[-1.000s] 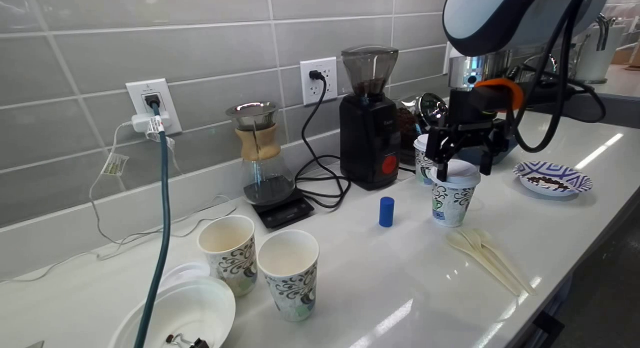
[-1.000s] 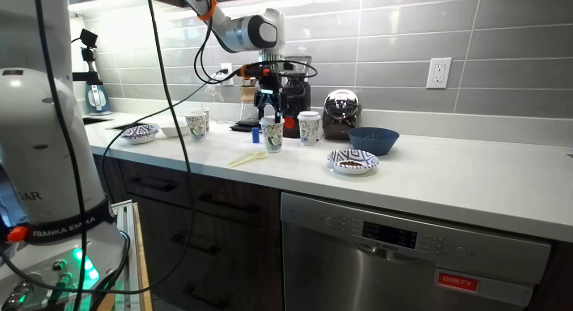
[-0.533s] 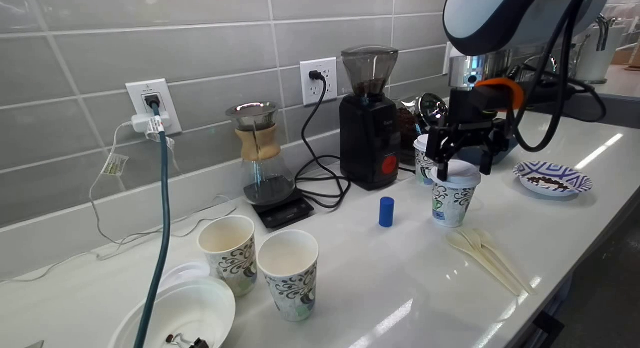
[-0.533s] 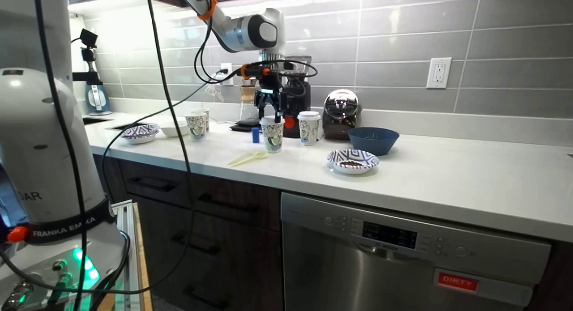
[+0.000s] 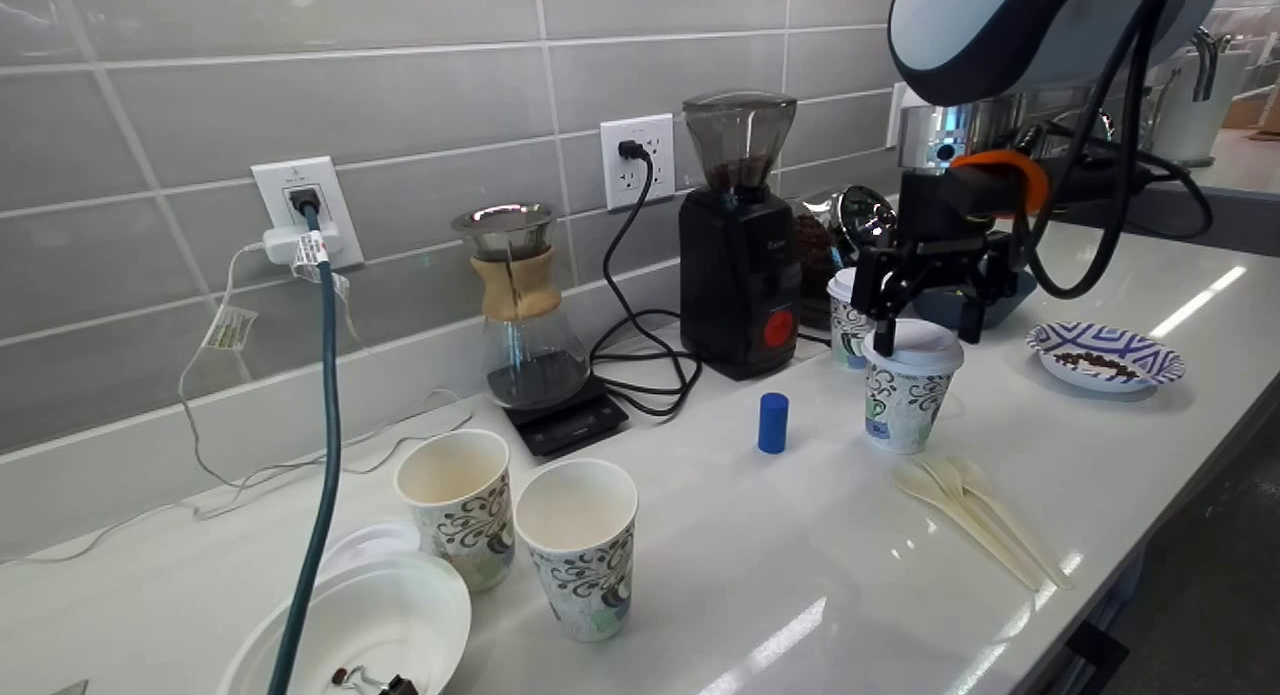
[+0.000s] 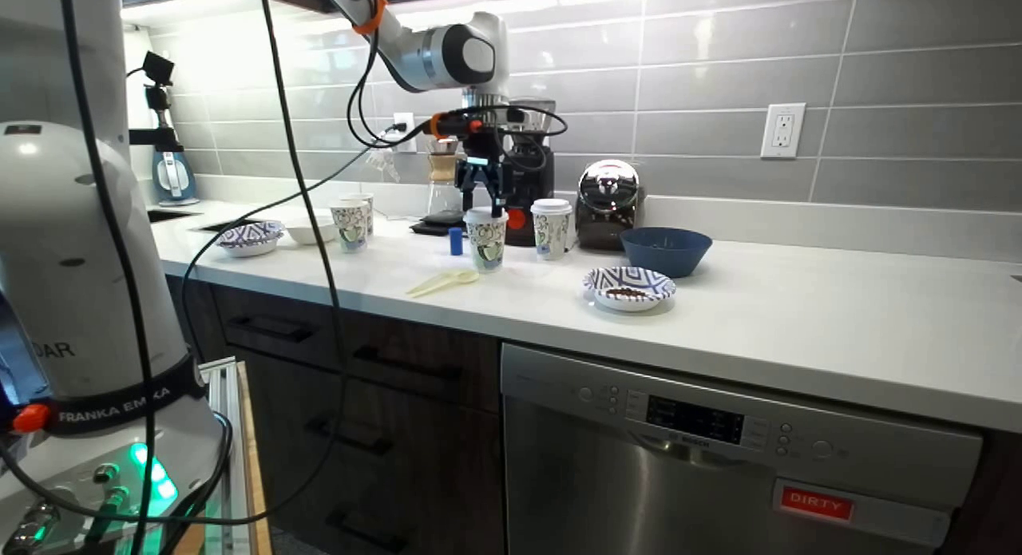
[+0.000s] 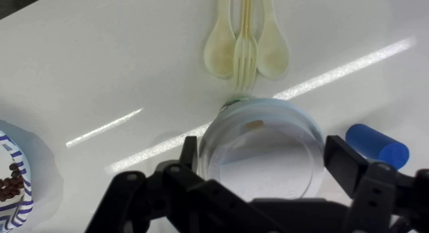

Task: Put the lid on the right cup

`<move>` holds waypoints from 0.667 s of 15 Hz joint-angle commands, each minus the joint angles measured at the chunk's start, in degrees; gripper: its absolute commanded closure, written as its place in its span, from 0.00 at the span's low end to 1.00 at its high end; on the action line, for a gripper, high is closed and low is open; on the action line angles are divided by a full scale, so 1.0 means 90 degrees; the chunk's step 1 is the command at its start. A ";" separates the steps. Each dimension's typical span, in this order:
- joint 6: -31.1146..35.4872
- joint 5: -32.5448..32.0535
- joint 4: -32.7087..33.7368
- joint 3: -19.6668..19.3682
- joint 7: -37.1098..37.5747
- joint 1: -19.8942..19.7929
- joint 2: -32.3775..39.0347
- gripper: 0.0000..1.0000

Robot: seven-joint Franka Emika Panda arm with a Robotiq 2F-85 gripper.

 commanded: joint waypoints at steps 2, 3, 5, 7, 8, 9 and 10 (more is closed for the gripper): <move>0.0145 0.0027 0.0067 0.0013 -0.0021 -0.0008 0.0041 0.03; 0.0162 0.0021 0.0070 0.0013 -0.0019 -0.0007 0.0047 0.04; 0.0195 0.0009 0.0074 0.0006 -0.0010 -0.0008 0.0063 0.04; 0.0239 0.0009 0.0072 0.0006 -0.0013 -0.0008 0.0080 0.04; 0.0253 0.0019 0.0072 0.0009 -0.0019 -0.0008 0.0088 0.04; 0.0276 0.0025 0.0067 0.0012 -0.0027 -0.0006 0.0094 0.03; 0.0289 0.0020 0.0064 0.0014 -0.0027 -0.0003 0.0104 0.03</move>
